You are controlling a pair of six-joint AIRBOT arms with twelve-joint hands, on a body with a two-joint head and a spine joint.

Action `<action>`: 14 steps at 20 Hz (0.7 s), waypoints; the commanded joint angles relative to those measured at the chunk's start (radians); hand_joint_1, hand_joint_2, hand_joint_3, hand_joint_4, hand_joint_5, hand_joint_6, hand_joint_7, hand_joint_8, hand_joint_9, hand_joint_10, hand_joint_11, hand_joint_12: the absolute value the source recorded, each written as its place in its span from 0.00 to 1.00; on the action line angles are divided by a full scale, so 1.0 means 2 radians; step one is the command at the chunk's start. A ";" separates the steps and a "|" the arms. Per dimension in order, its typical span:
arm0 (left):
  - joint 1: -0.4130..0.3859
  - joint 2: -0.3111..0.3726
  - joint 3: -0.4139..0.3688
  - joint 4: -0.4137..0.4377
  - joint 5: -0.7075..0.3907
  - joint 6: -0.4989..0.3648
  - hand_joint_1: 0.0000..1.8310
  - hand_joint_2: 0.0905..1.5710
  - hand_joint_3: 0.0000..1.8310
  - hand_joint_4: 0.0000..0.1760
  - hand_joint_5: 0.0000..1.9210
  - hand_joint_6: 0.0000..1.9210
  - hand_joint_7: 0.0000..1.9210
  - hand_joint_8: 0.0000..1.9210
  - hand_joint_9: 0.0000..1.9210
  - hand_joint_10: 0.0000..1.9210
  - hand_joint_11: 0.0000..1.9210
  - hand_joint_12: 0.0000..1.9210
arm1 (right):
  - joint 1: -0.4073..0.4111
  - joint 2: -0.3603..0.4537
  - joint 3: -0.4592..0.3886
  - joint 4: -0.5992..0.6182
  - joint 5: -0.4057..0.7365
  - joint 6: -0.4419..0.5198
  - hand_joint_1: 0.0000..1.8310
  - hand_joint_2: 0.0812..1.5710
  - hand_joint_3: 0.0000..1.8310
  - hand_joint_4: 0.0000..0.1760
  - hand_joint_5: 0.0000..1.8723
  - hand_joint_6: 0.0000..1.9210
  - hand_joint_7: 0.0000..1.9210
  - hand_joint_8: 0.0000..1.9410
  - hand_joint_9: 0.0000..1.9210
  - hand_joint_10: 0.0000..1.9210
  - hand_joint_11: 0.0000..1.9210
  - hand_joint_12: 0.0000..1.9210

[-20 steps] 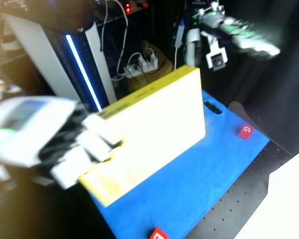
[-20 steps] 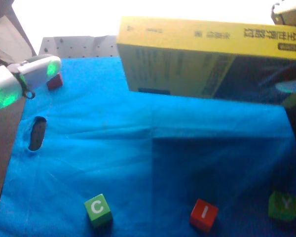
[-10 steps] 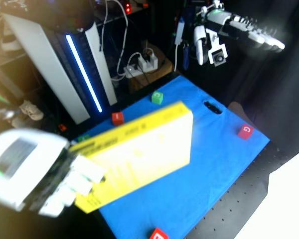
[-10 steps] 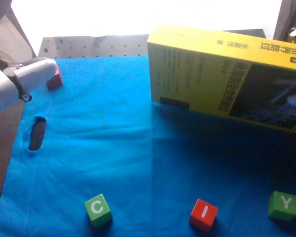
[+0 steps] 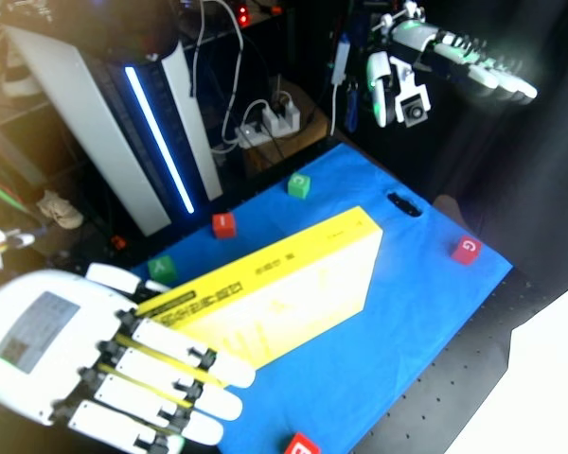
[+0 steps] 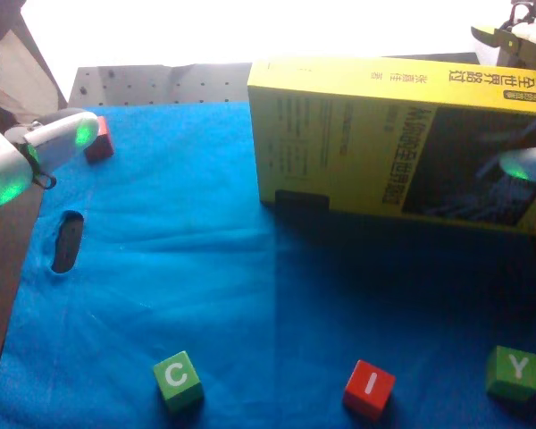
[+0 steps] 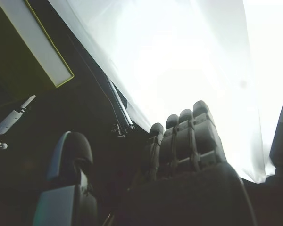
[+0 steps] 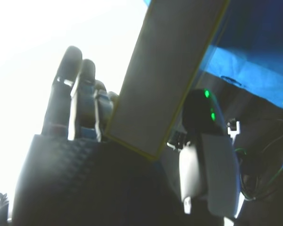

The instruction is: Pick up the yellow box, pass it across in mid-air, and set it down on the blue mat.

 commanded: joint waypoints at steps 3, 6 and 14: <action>0.002 0.000 0.000 0.002 -0.064 -0.001 0.27 0.75 0.00 0.36 0.01 0.00 0.00 0.00 0.00 0.00 0.00 0.00 | 0.001 -0.004 0.003 -0.005 0.032 -0.003 0.24 0.76 0.00 0.77 0.00 0.00 0.00 0.00 0.00 0.00 0.00 0.00; 0.004 0.000 0.000 0.001 -0.068 -0.001 0.28 0.75 0.00 0.28 0.00 0.00 0.00 0.00 0.00 0.00 0.00 0.00 | 0.001 -0.004 0.002 -0.005 0.046 -0.003 0.22 0.79 0.01 0.70 0.00 0.00 0.00 0.00 0.00 0.00 0.00 0.00; 0.014 0.000 -0.002 -0.007 -0.076 -0.001 0.27 0.76 0.00 0.34 0.00 0.00 0.00 0.00 0.00 0.00 0.00 0.00 | 0.001 0.005 -0.006 -0.004 0.091 -0.003 0.14 0.77 0.00 1.00 0.00 0.00 0.00 0.00 0.00 0.00 0.00 0.00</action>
